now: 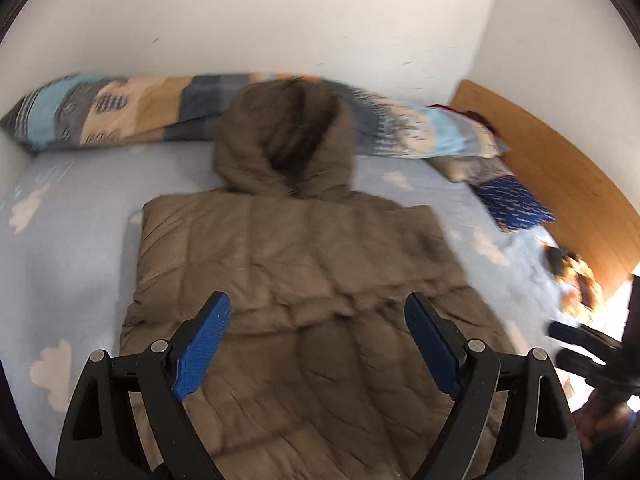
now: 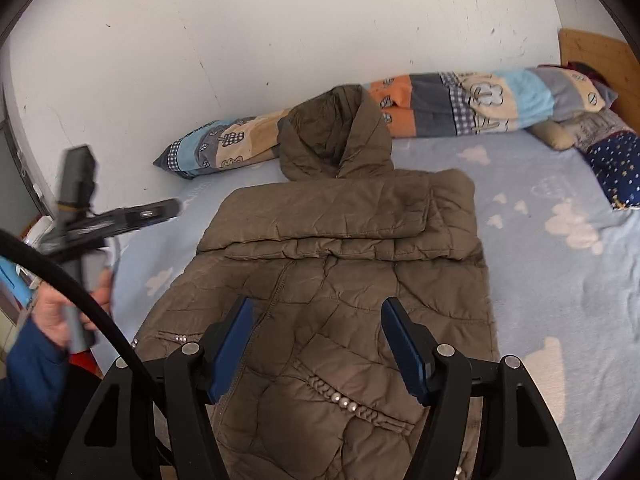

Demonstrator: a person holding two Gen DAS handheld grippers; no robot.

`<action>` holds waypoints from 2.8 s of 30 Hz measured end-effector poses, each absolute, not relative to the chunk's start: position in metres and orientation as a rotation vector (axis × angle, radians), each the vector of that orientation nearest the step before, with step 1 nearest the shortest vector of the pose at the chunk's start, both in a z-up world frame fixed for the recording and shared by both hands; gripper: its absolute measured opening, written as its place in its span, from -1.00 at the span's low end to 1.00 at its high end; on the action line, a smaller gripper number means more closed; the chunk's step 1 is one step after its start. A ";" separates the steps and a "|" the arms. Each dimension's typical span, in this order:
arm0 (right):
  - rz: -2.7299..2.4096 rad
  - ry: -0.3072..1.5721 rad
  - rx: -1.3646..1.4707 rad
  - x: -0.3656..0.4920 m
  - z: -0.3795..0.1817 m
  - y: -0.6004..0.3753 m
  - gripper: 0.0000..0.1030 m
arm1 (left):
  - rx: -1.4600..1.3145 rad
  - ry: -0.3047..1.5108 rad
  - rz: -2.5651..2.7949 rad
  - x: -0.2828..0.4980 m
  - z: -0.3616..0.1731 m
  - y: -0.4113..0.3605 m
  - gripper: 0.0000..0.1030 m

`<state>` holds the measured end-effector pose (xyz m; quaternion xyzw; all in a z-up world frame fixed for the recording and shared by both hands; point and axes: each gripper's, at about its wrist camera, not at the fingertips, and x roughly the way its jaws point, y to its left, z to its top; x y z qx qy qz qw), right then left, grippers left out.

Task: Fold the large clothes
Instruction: 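Move the right tool toward the jacket hood, then grasp the hood tip with the right tool, then lift the hood with the right tool and fold it over the jacket body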

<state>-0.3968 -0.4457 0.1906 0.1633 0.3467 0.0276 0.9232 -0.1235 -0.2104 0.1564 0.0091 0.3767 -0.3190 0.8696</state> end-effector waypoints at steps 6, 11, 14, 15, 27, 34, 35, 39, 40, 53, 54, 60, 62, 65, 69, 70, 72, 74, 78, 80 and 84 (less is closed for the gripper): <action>0.029 0.757 0.304 -0.356 0.186 -0.464 0.40 | 0.062 0.785 -0.506 -0.065 0.134 -0.195 0.71; 0.055 0.770 0.319 -0.277 0.213 -0.485 0.40 | -0.095 0.794 -0.446 -0.033 0.133 -0.163 0.71; 0.041 0.784 0.257 -0.215 0.238 -0.490 0.40 | -0.101 0.786 -0.406 -0.030 0.134 -0.153 0.71; 0.036 0.789 0.244 -0.188 0.248 -0.493 0.40 | -0.107 0.783 -0.404 -0.031 0.134 -0.151 0.71; -0.100 0.858 0.279 0.050 0.236 -0.551 0.42 | -0.047 0.747 -0.409 -0.038 0.139 -0.152 0.71; -0.155 0.884 0.286 0.119 0.208 -0.577 0.42 | -0.071 0.758 -0.380 -0.030 0.133 -0.142 0.71; -0.157 0.889 0.279 0.125 0.206 -0.577 0.37 | -0.076 0.765 -0.378 -0.028 0.131 -0.141 0.71; -0.169 0.944 0.225 0.148 0.188 -0.570 -0.57 | -0.067 0.784 -0.375 -0.024 0.127 -0.140 0.71; -0.173 0.956 0.221 0.148 0.185 -0.569 -0.73 | -0.061 0.783 -0.374 -0.025 0.127 -0.141 0.71; -0.011 0.761 0.114 -0.008 0.282 -0.515 -0.82 | -0.133 0.734 -0.410 -0.039 0.152 -0.134 0.71; 0.012 0.745 0.106 -0.031 0.291 -0.507 -0.82 | -0.144 0.731 -0.418 -0.040 0.155 -0.132 0.71; 0.060 0.714 0.085 -0.137 0.293 -0.470 -0.82 | -0.239 0.722 -0.454 -0.046 0.166 -0.123 0.71; 0.070 0.710 0.123 -0.168 0.281 -0.464 -0.82 | -0.310 0.744 -0.501 -0.045 0.166 -0.123 0.71; 0.050 0.719 0.111 -0.207 0.246 -0.448 -0.82 | -0.353 0.752 -0.545 -0.046 0.166 -0.128 0.71; 0.003 0.781 0.171 -0.224 0.180 -0.444 -0.82 | -0.363 0.788 -0.605 -0.048 0.158 -0.145 0.71; -0.011 0.803 0.153 -0.222 0.172 -0.442 -0.82 | -0.375 0.796 -0.620 -0.048 0.157 -0.148 0.71; -0.022 0.836 0.043 -0.216 0.164 -0.431 -0.82 | -0.392 0.801 -0.647 -0.048 0.156 -0.157 0.71; -0.027 0.857 -0.062 -0.211 0.158 -0.422 -0.82 | -0.381 0.789 -0.666 -0.048 0.158 -0.169 0.71; 0.015 0.937 -0.028 -0.208 0.134 -0.427 -0.81 | -0.316 0.753 -0.705 -0.055 0.160 -0.198 0.71; 0.010 0.963 -0.048 -0.206 0.122 -0.428 -0.81 | -0.271 0.765 -0.702 -0.057 0.150 -0.216 0.71; -0.036 0.976 -0.061 -0.201 0.115 -0.435 -0.80 | 0.000 0.831 -0.555 -0.066 0.110 -0.259 0.71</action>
